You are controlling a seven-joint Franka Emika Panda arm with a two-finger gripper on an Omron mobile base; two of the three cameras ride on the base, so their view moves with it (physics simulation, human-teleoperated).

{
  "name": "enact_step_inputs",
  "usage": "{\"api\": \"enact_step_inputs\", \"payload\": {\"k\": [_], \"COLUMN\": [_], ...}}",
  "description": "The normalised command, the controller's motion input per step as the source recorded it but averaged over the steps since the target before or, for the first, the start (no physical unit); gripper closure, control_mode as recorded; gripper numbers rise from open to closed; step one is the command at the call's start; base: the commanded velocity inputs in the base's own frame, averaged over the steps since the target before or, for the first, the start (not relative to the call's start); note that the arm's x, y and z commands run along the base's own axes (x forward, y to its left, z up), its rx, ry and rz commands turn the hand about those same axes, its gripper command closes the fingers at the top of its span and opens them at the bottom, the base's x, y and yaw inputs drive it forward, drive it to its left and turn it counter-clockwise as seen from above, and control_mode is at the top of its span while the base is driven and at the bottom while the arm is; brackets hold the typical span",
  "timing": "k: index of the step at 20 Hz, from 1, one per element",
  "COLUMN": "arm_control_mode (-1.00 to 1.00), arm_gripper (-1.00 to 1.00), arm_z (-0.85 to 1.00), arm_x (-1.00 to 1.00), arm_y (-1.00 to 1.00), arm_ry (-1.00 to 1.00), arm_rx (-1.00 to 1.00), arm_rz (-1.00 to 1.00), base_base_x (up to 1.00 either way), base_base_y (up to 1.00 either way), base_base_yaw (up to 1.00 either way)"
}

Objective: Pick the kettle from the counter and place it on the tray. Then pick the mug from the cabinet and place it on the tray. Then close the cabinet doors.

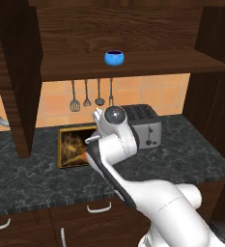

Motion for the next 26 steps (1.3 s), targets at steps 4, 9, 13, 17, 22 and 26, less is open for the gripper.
{"api": "enact_step_inputs", "payload": {"k": [4, 9, 13, 17, 22, 26], "arm_control_mode": [-1.0, -1.0, -1.0, -1.0, -1.0, -1.0], "arm_gripper": [1.0, 1.0, 1.0, 1.0, 1.0, 1.0], "arm_z": [0.0, -0.01, -0.08, -0.16, -0.21, -0.1], "arm_x": [0.49, 0.57, 0.46, 0.36, 0.4, 0.44], "arm_y": [0.27, 0.21, 0.24, 0.32, 0.19, 0.02], "arm_ry": [0.0, 0.0, -0.01, 0.0, 0.0, 0.0], "arm_rx": [0.0, 0.0, 0.0, 0.0, -0.03, 0.0], "arm_rz": [0.04, 0.06, 0.07, 0.01, 0.0, 0.0], "base_base_x": [0.0, 0.0, 0.0, 0.0, 0.0, 0.0], "base_base_y": [0.0, 0.0, 0.0, 0.0, 0.0, 0.0], "base_base_yaw": [0.0, 0.0, 0.0, 0.0, 0.0, 0.0]}}
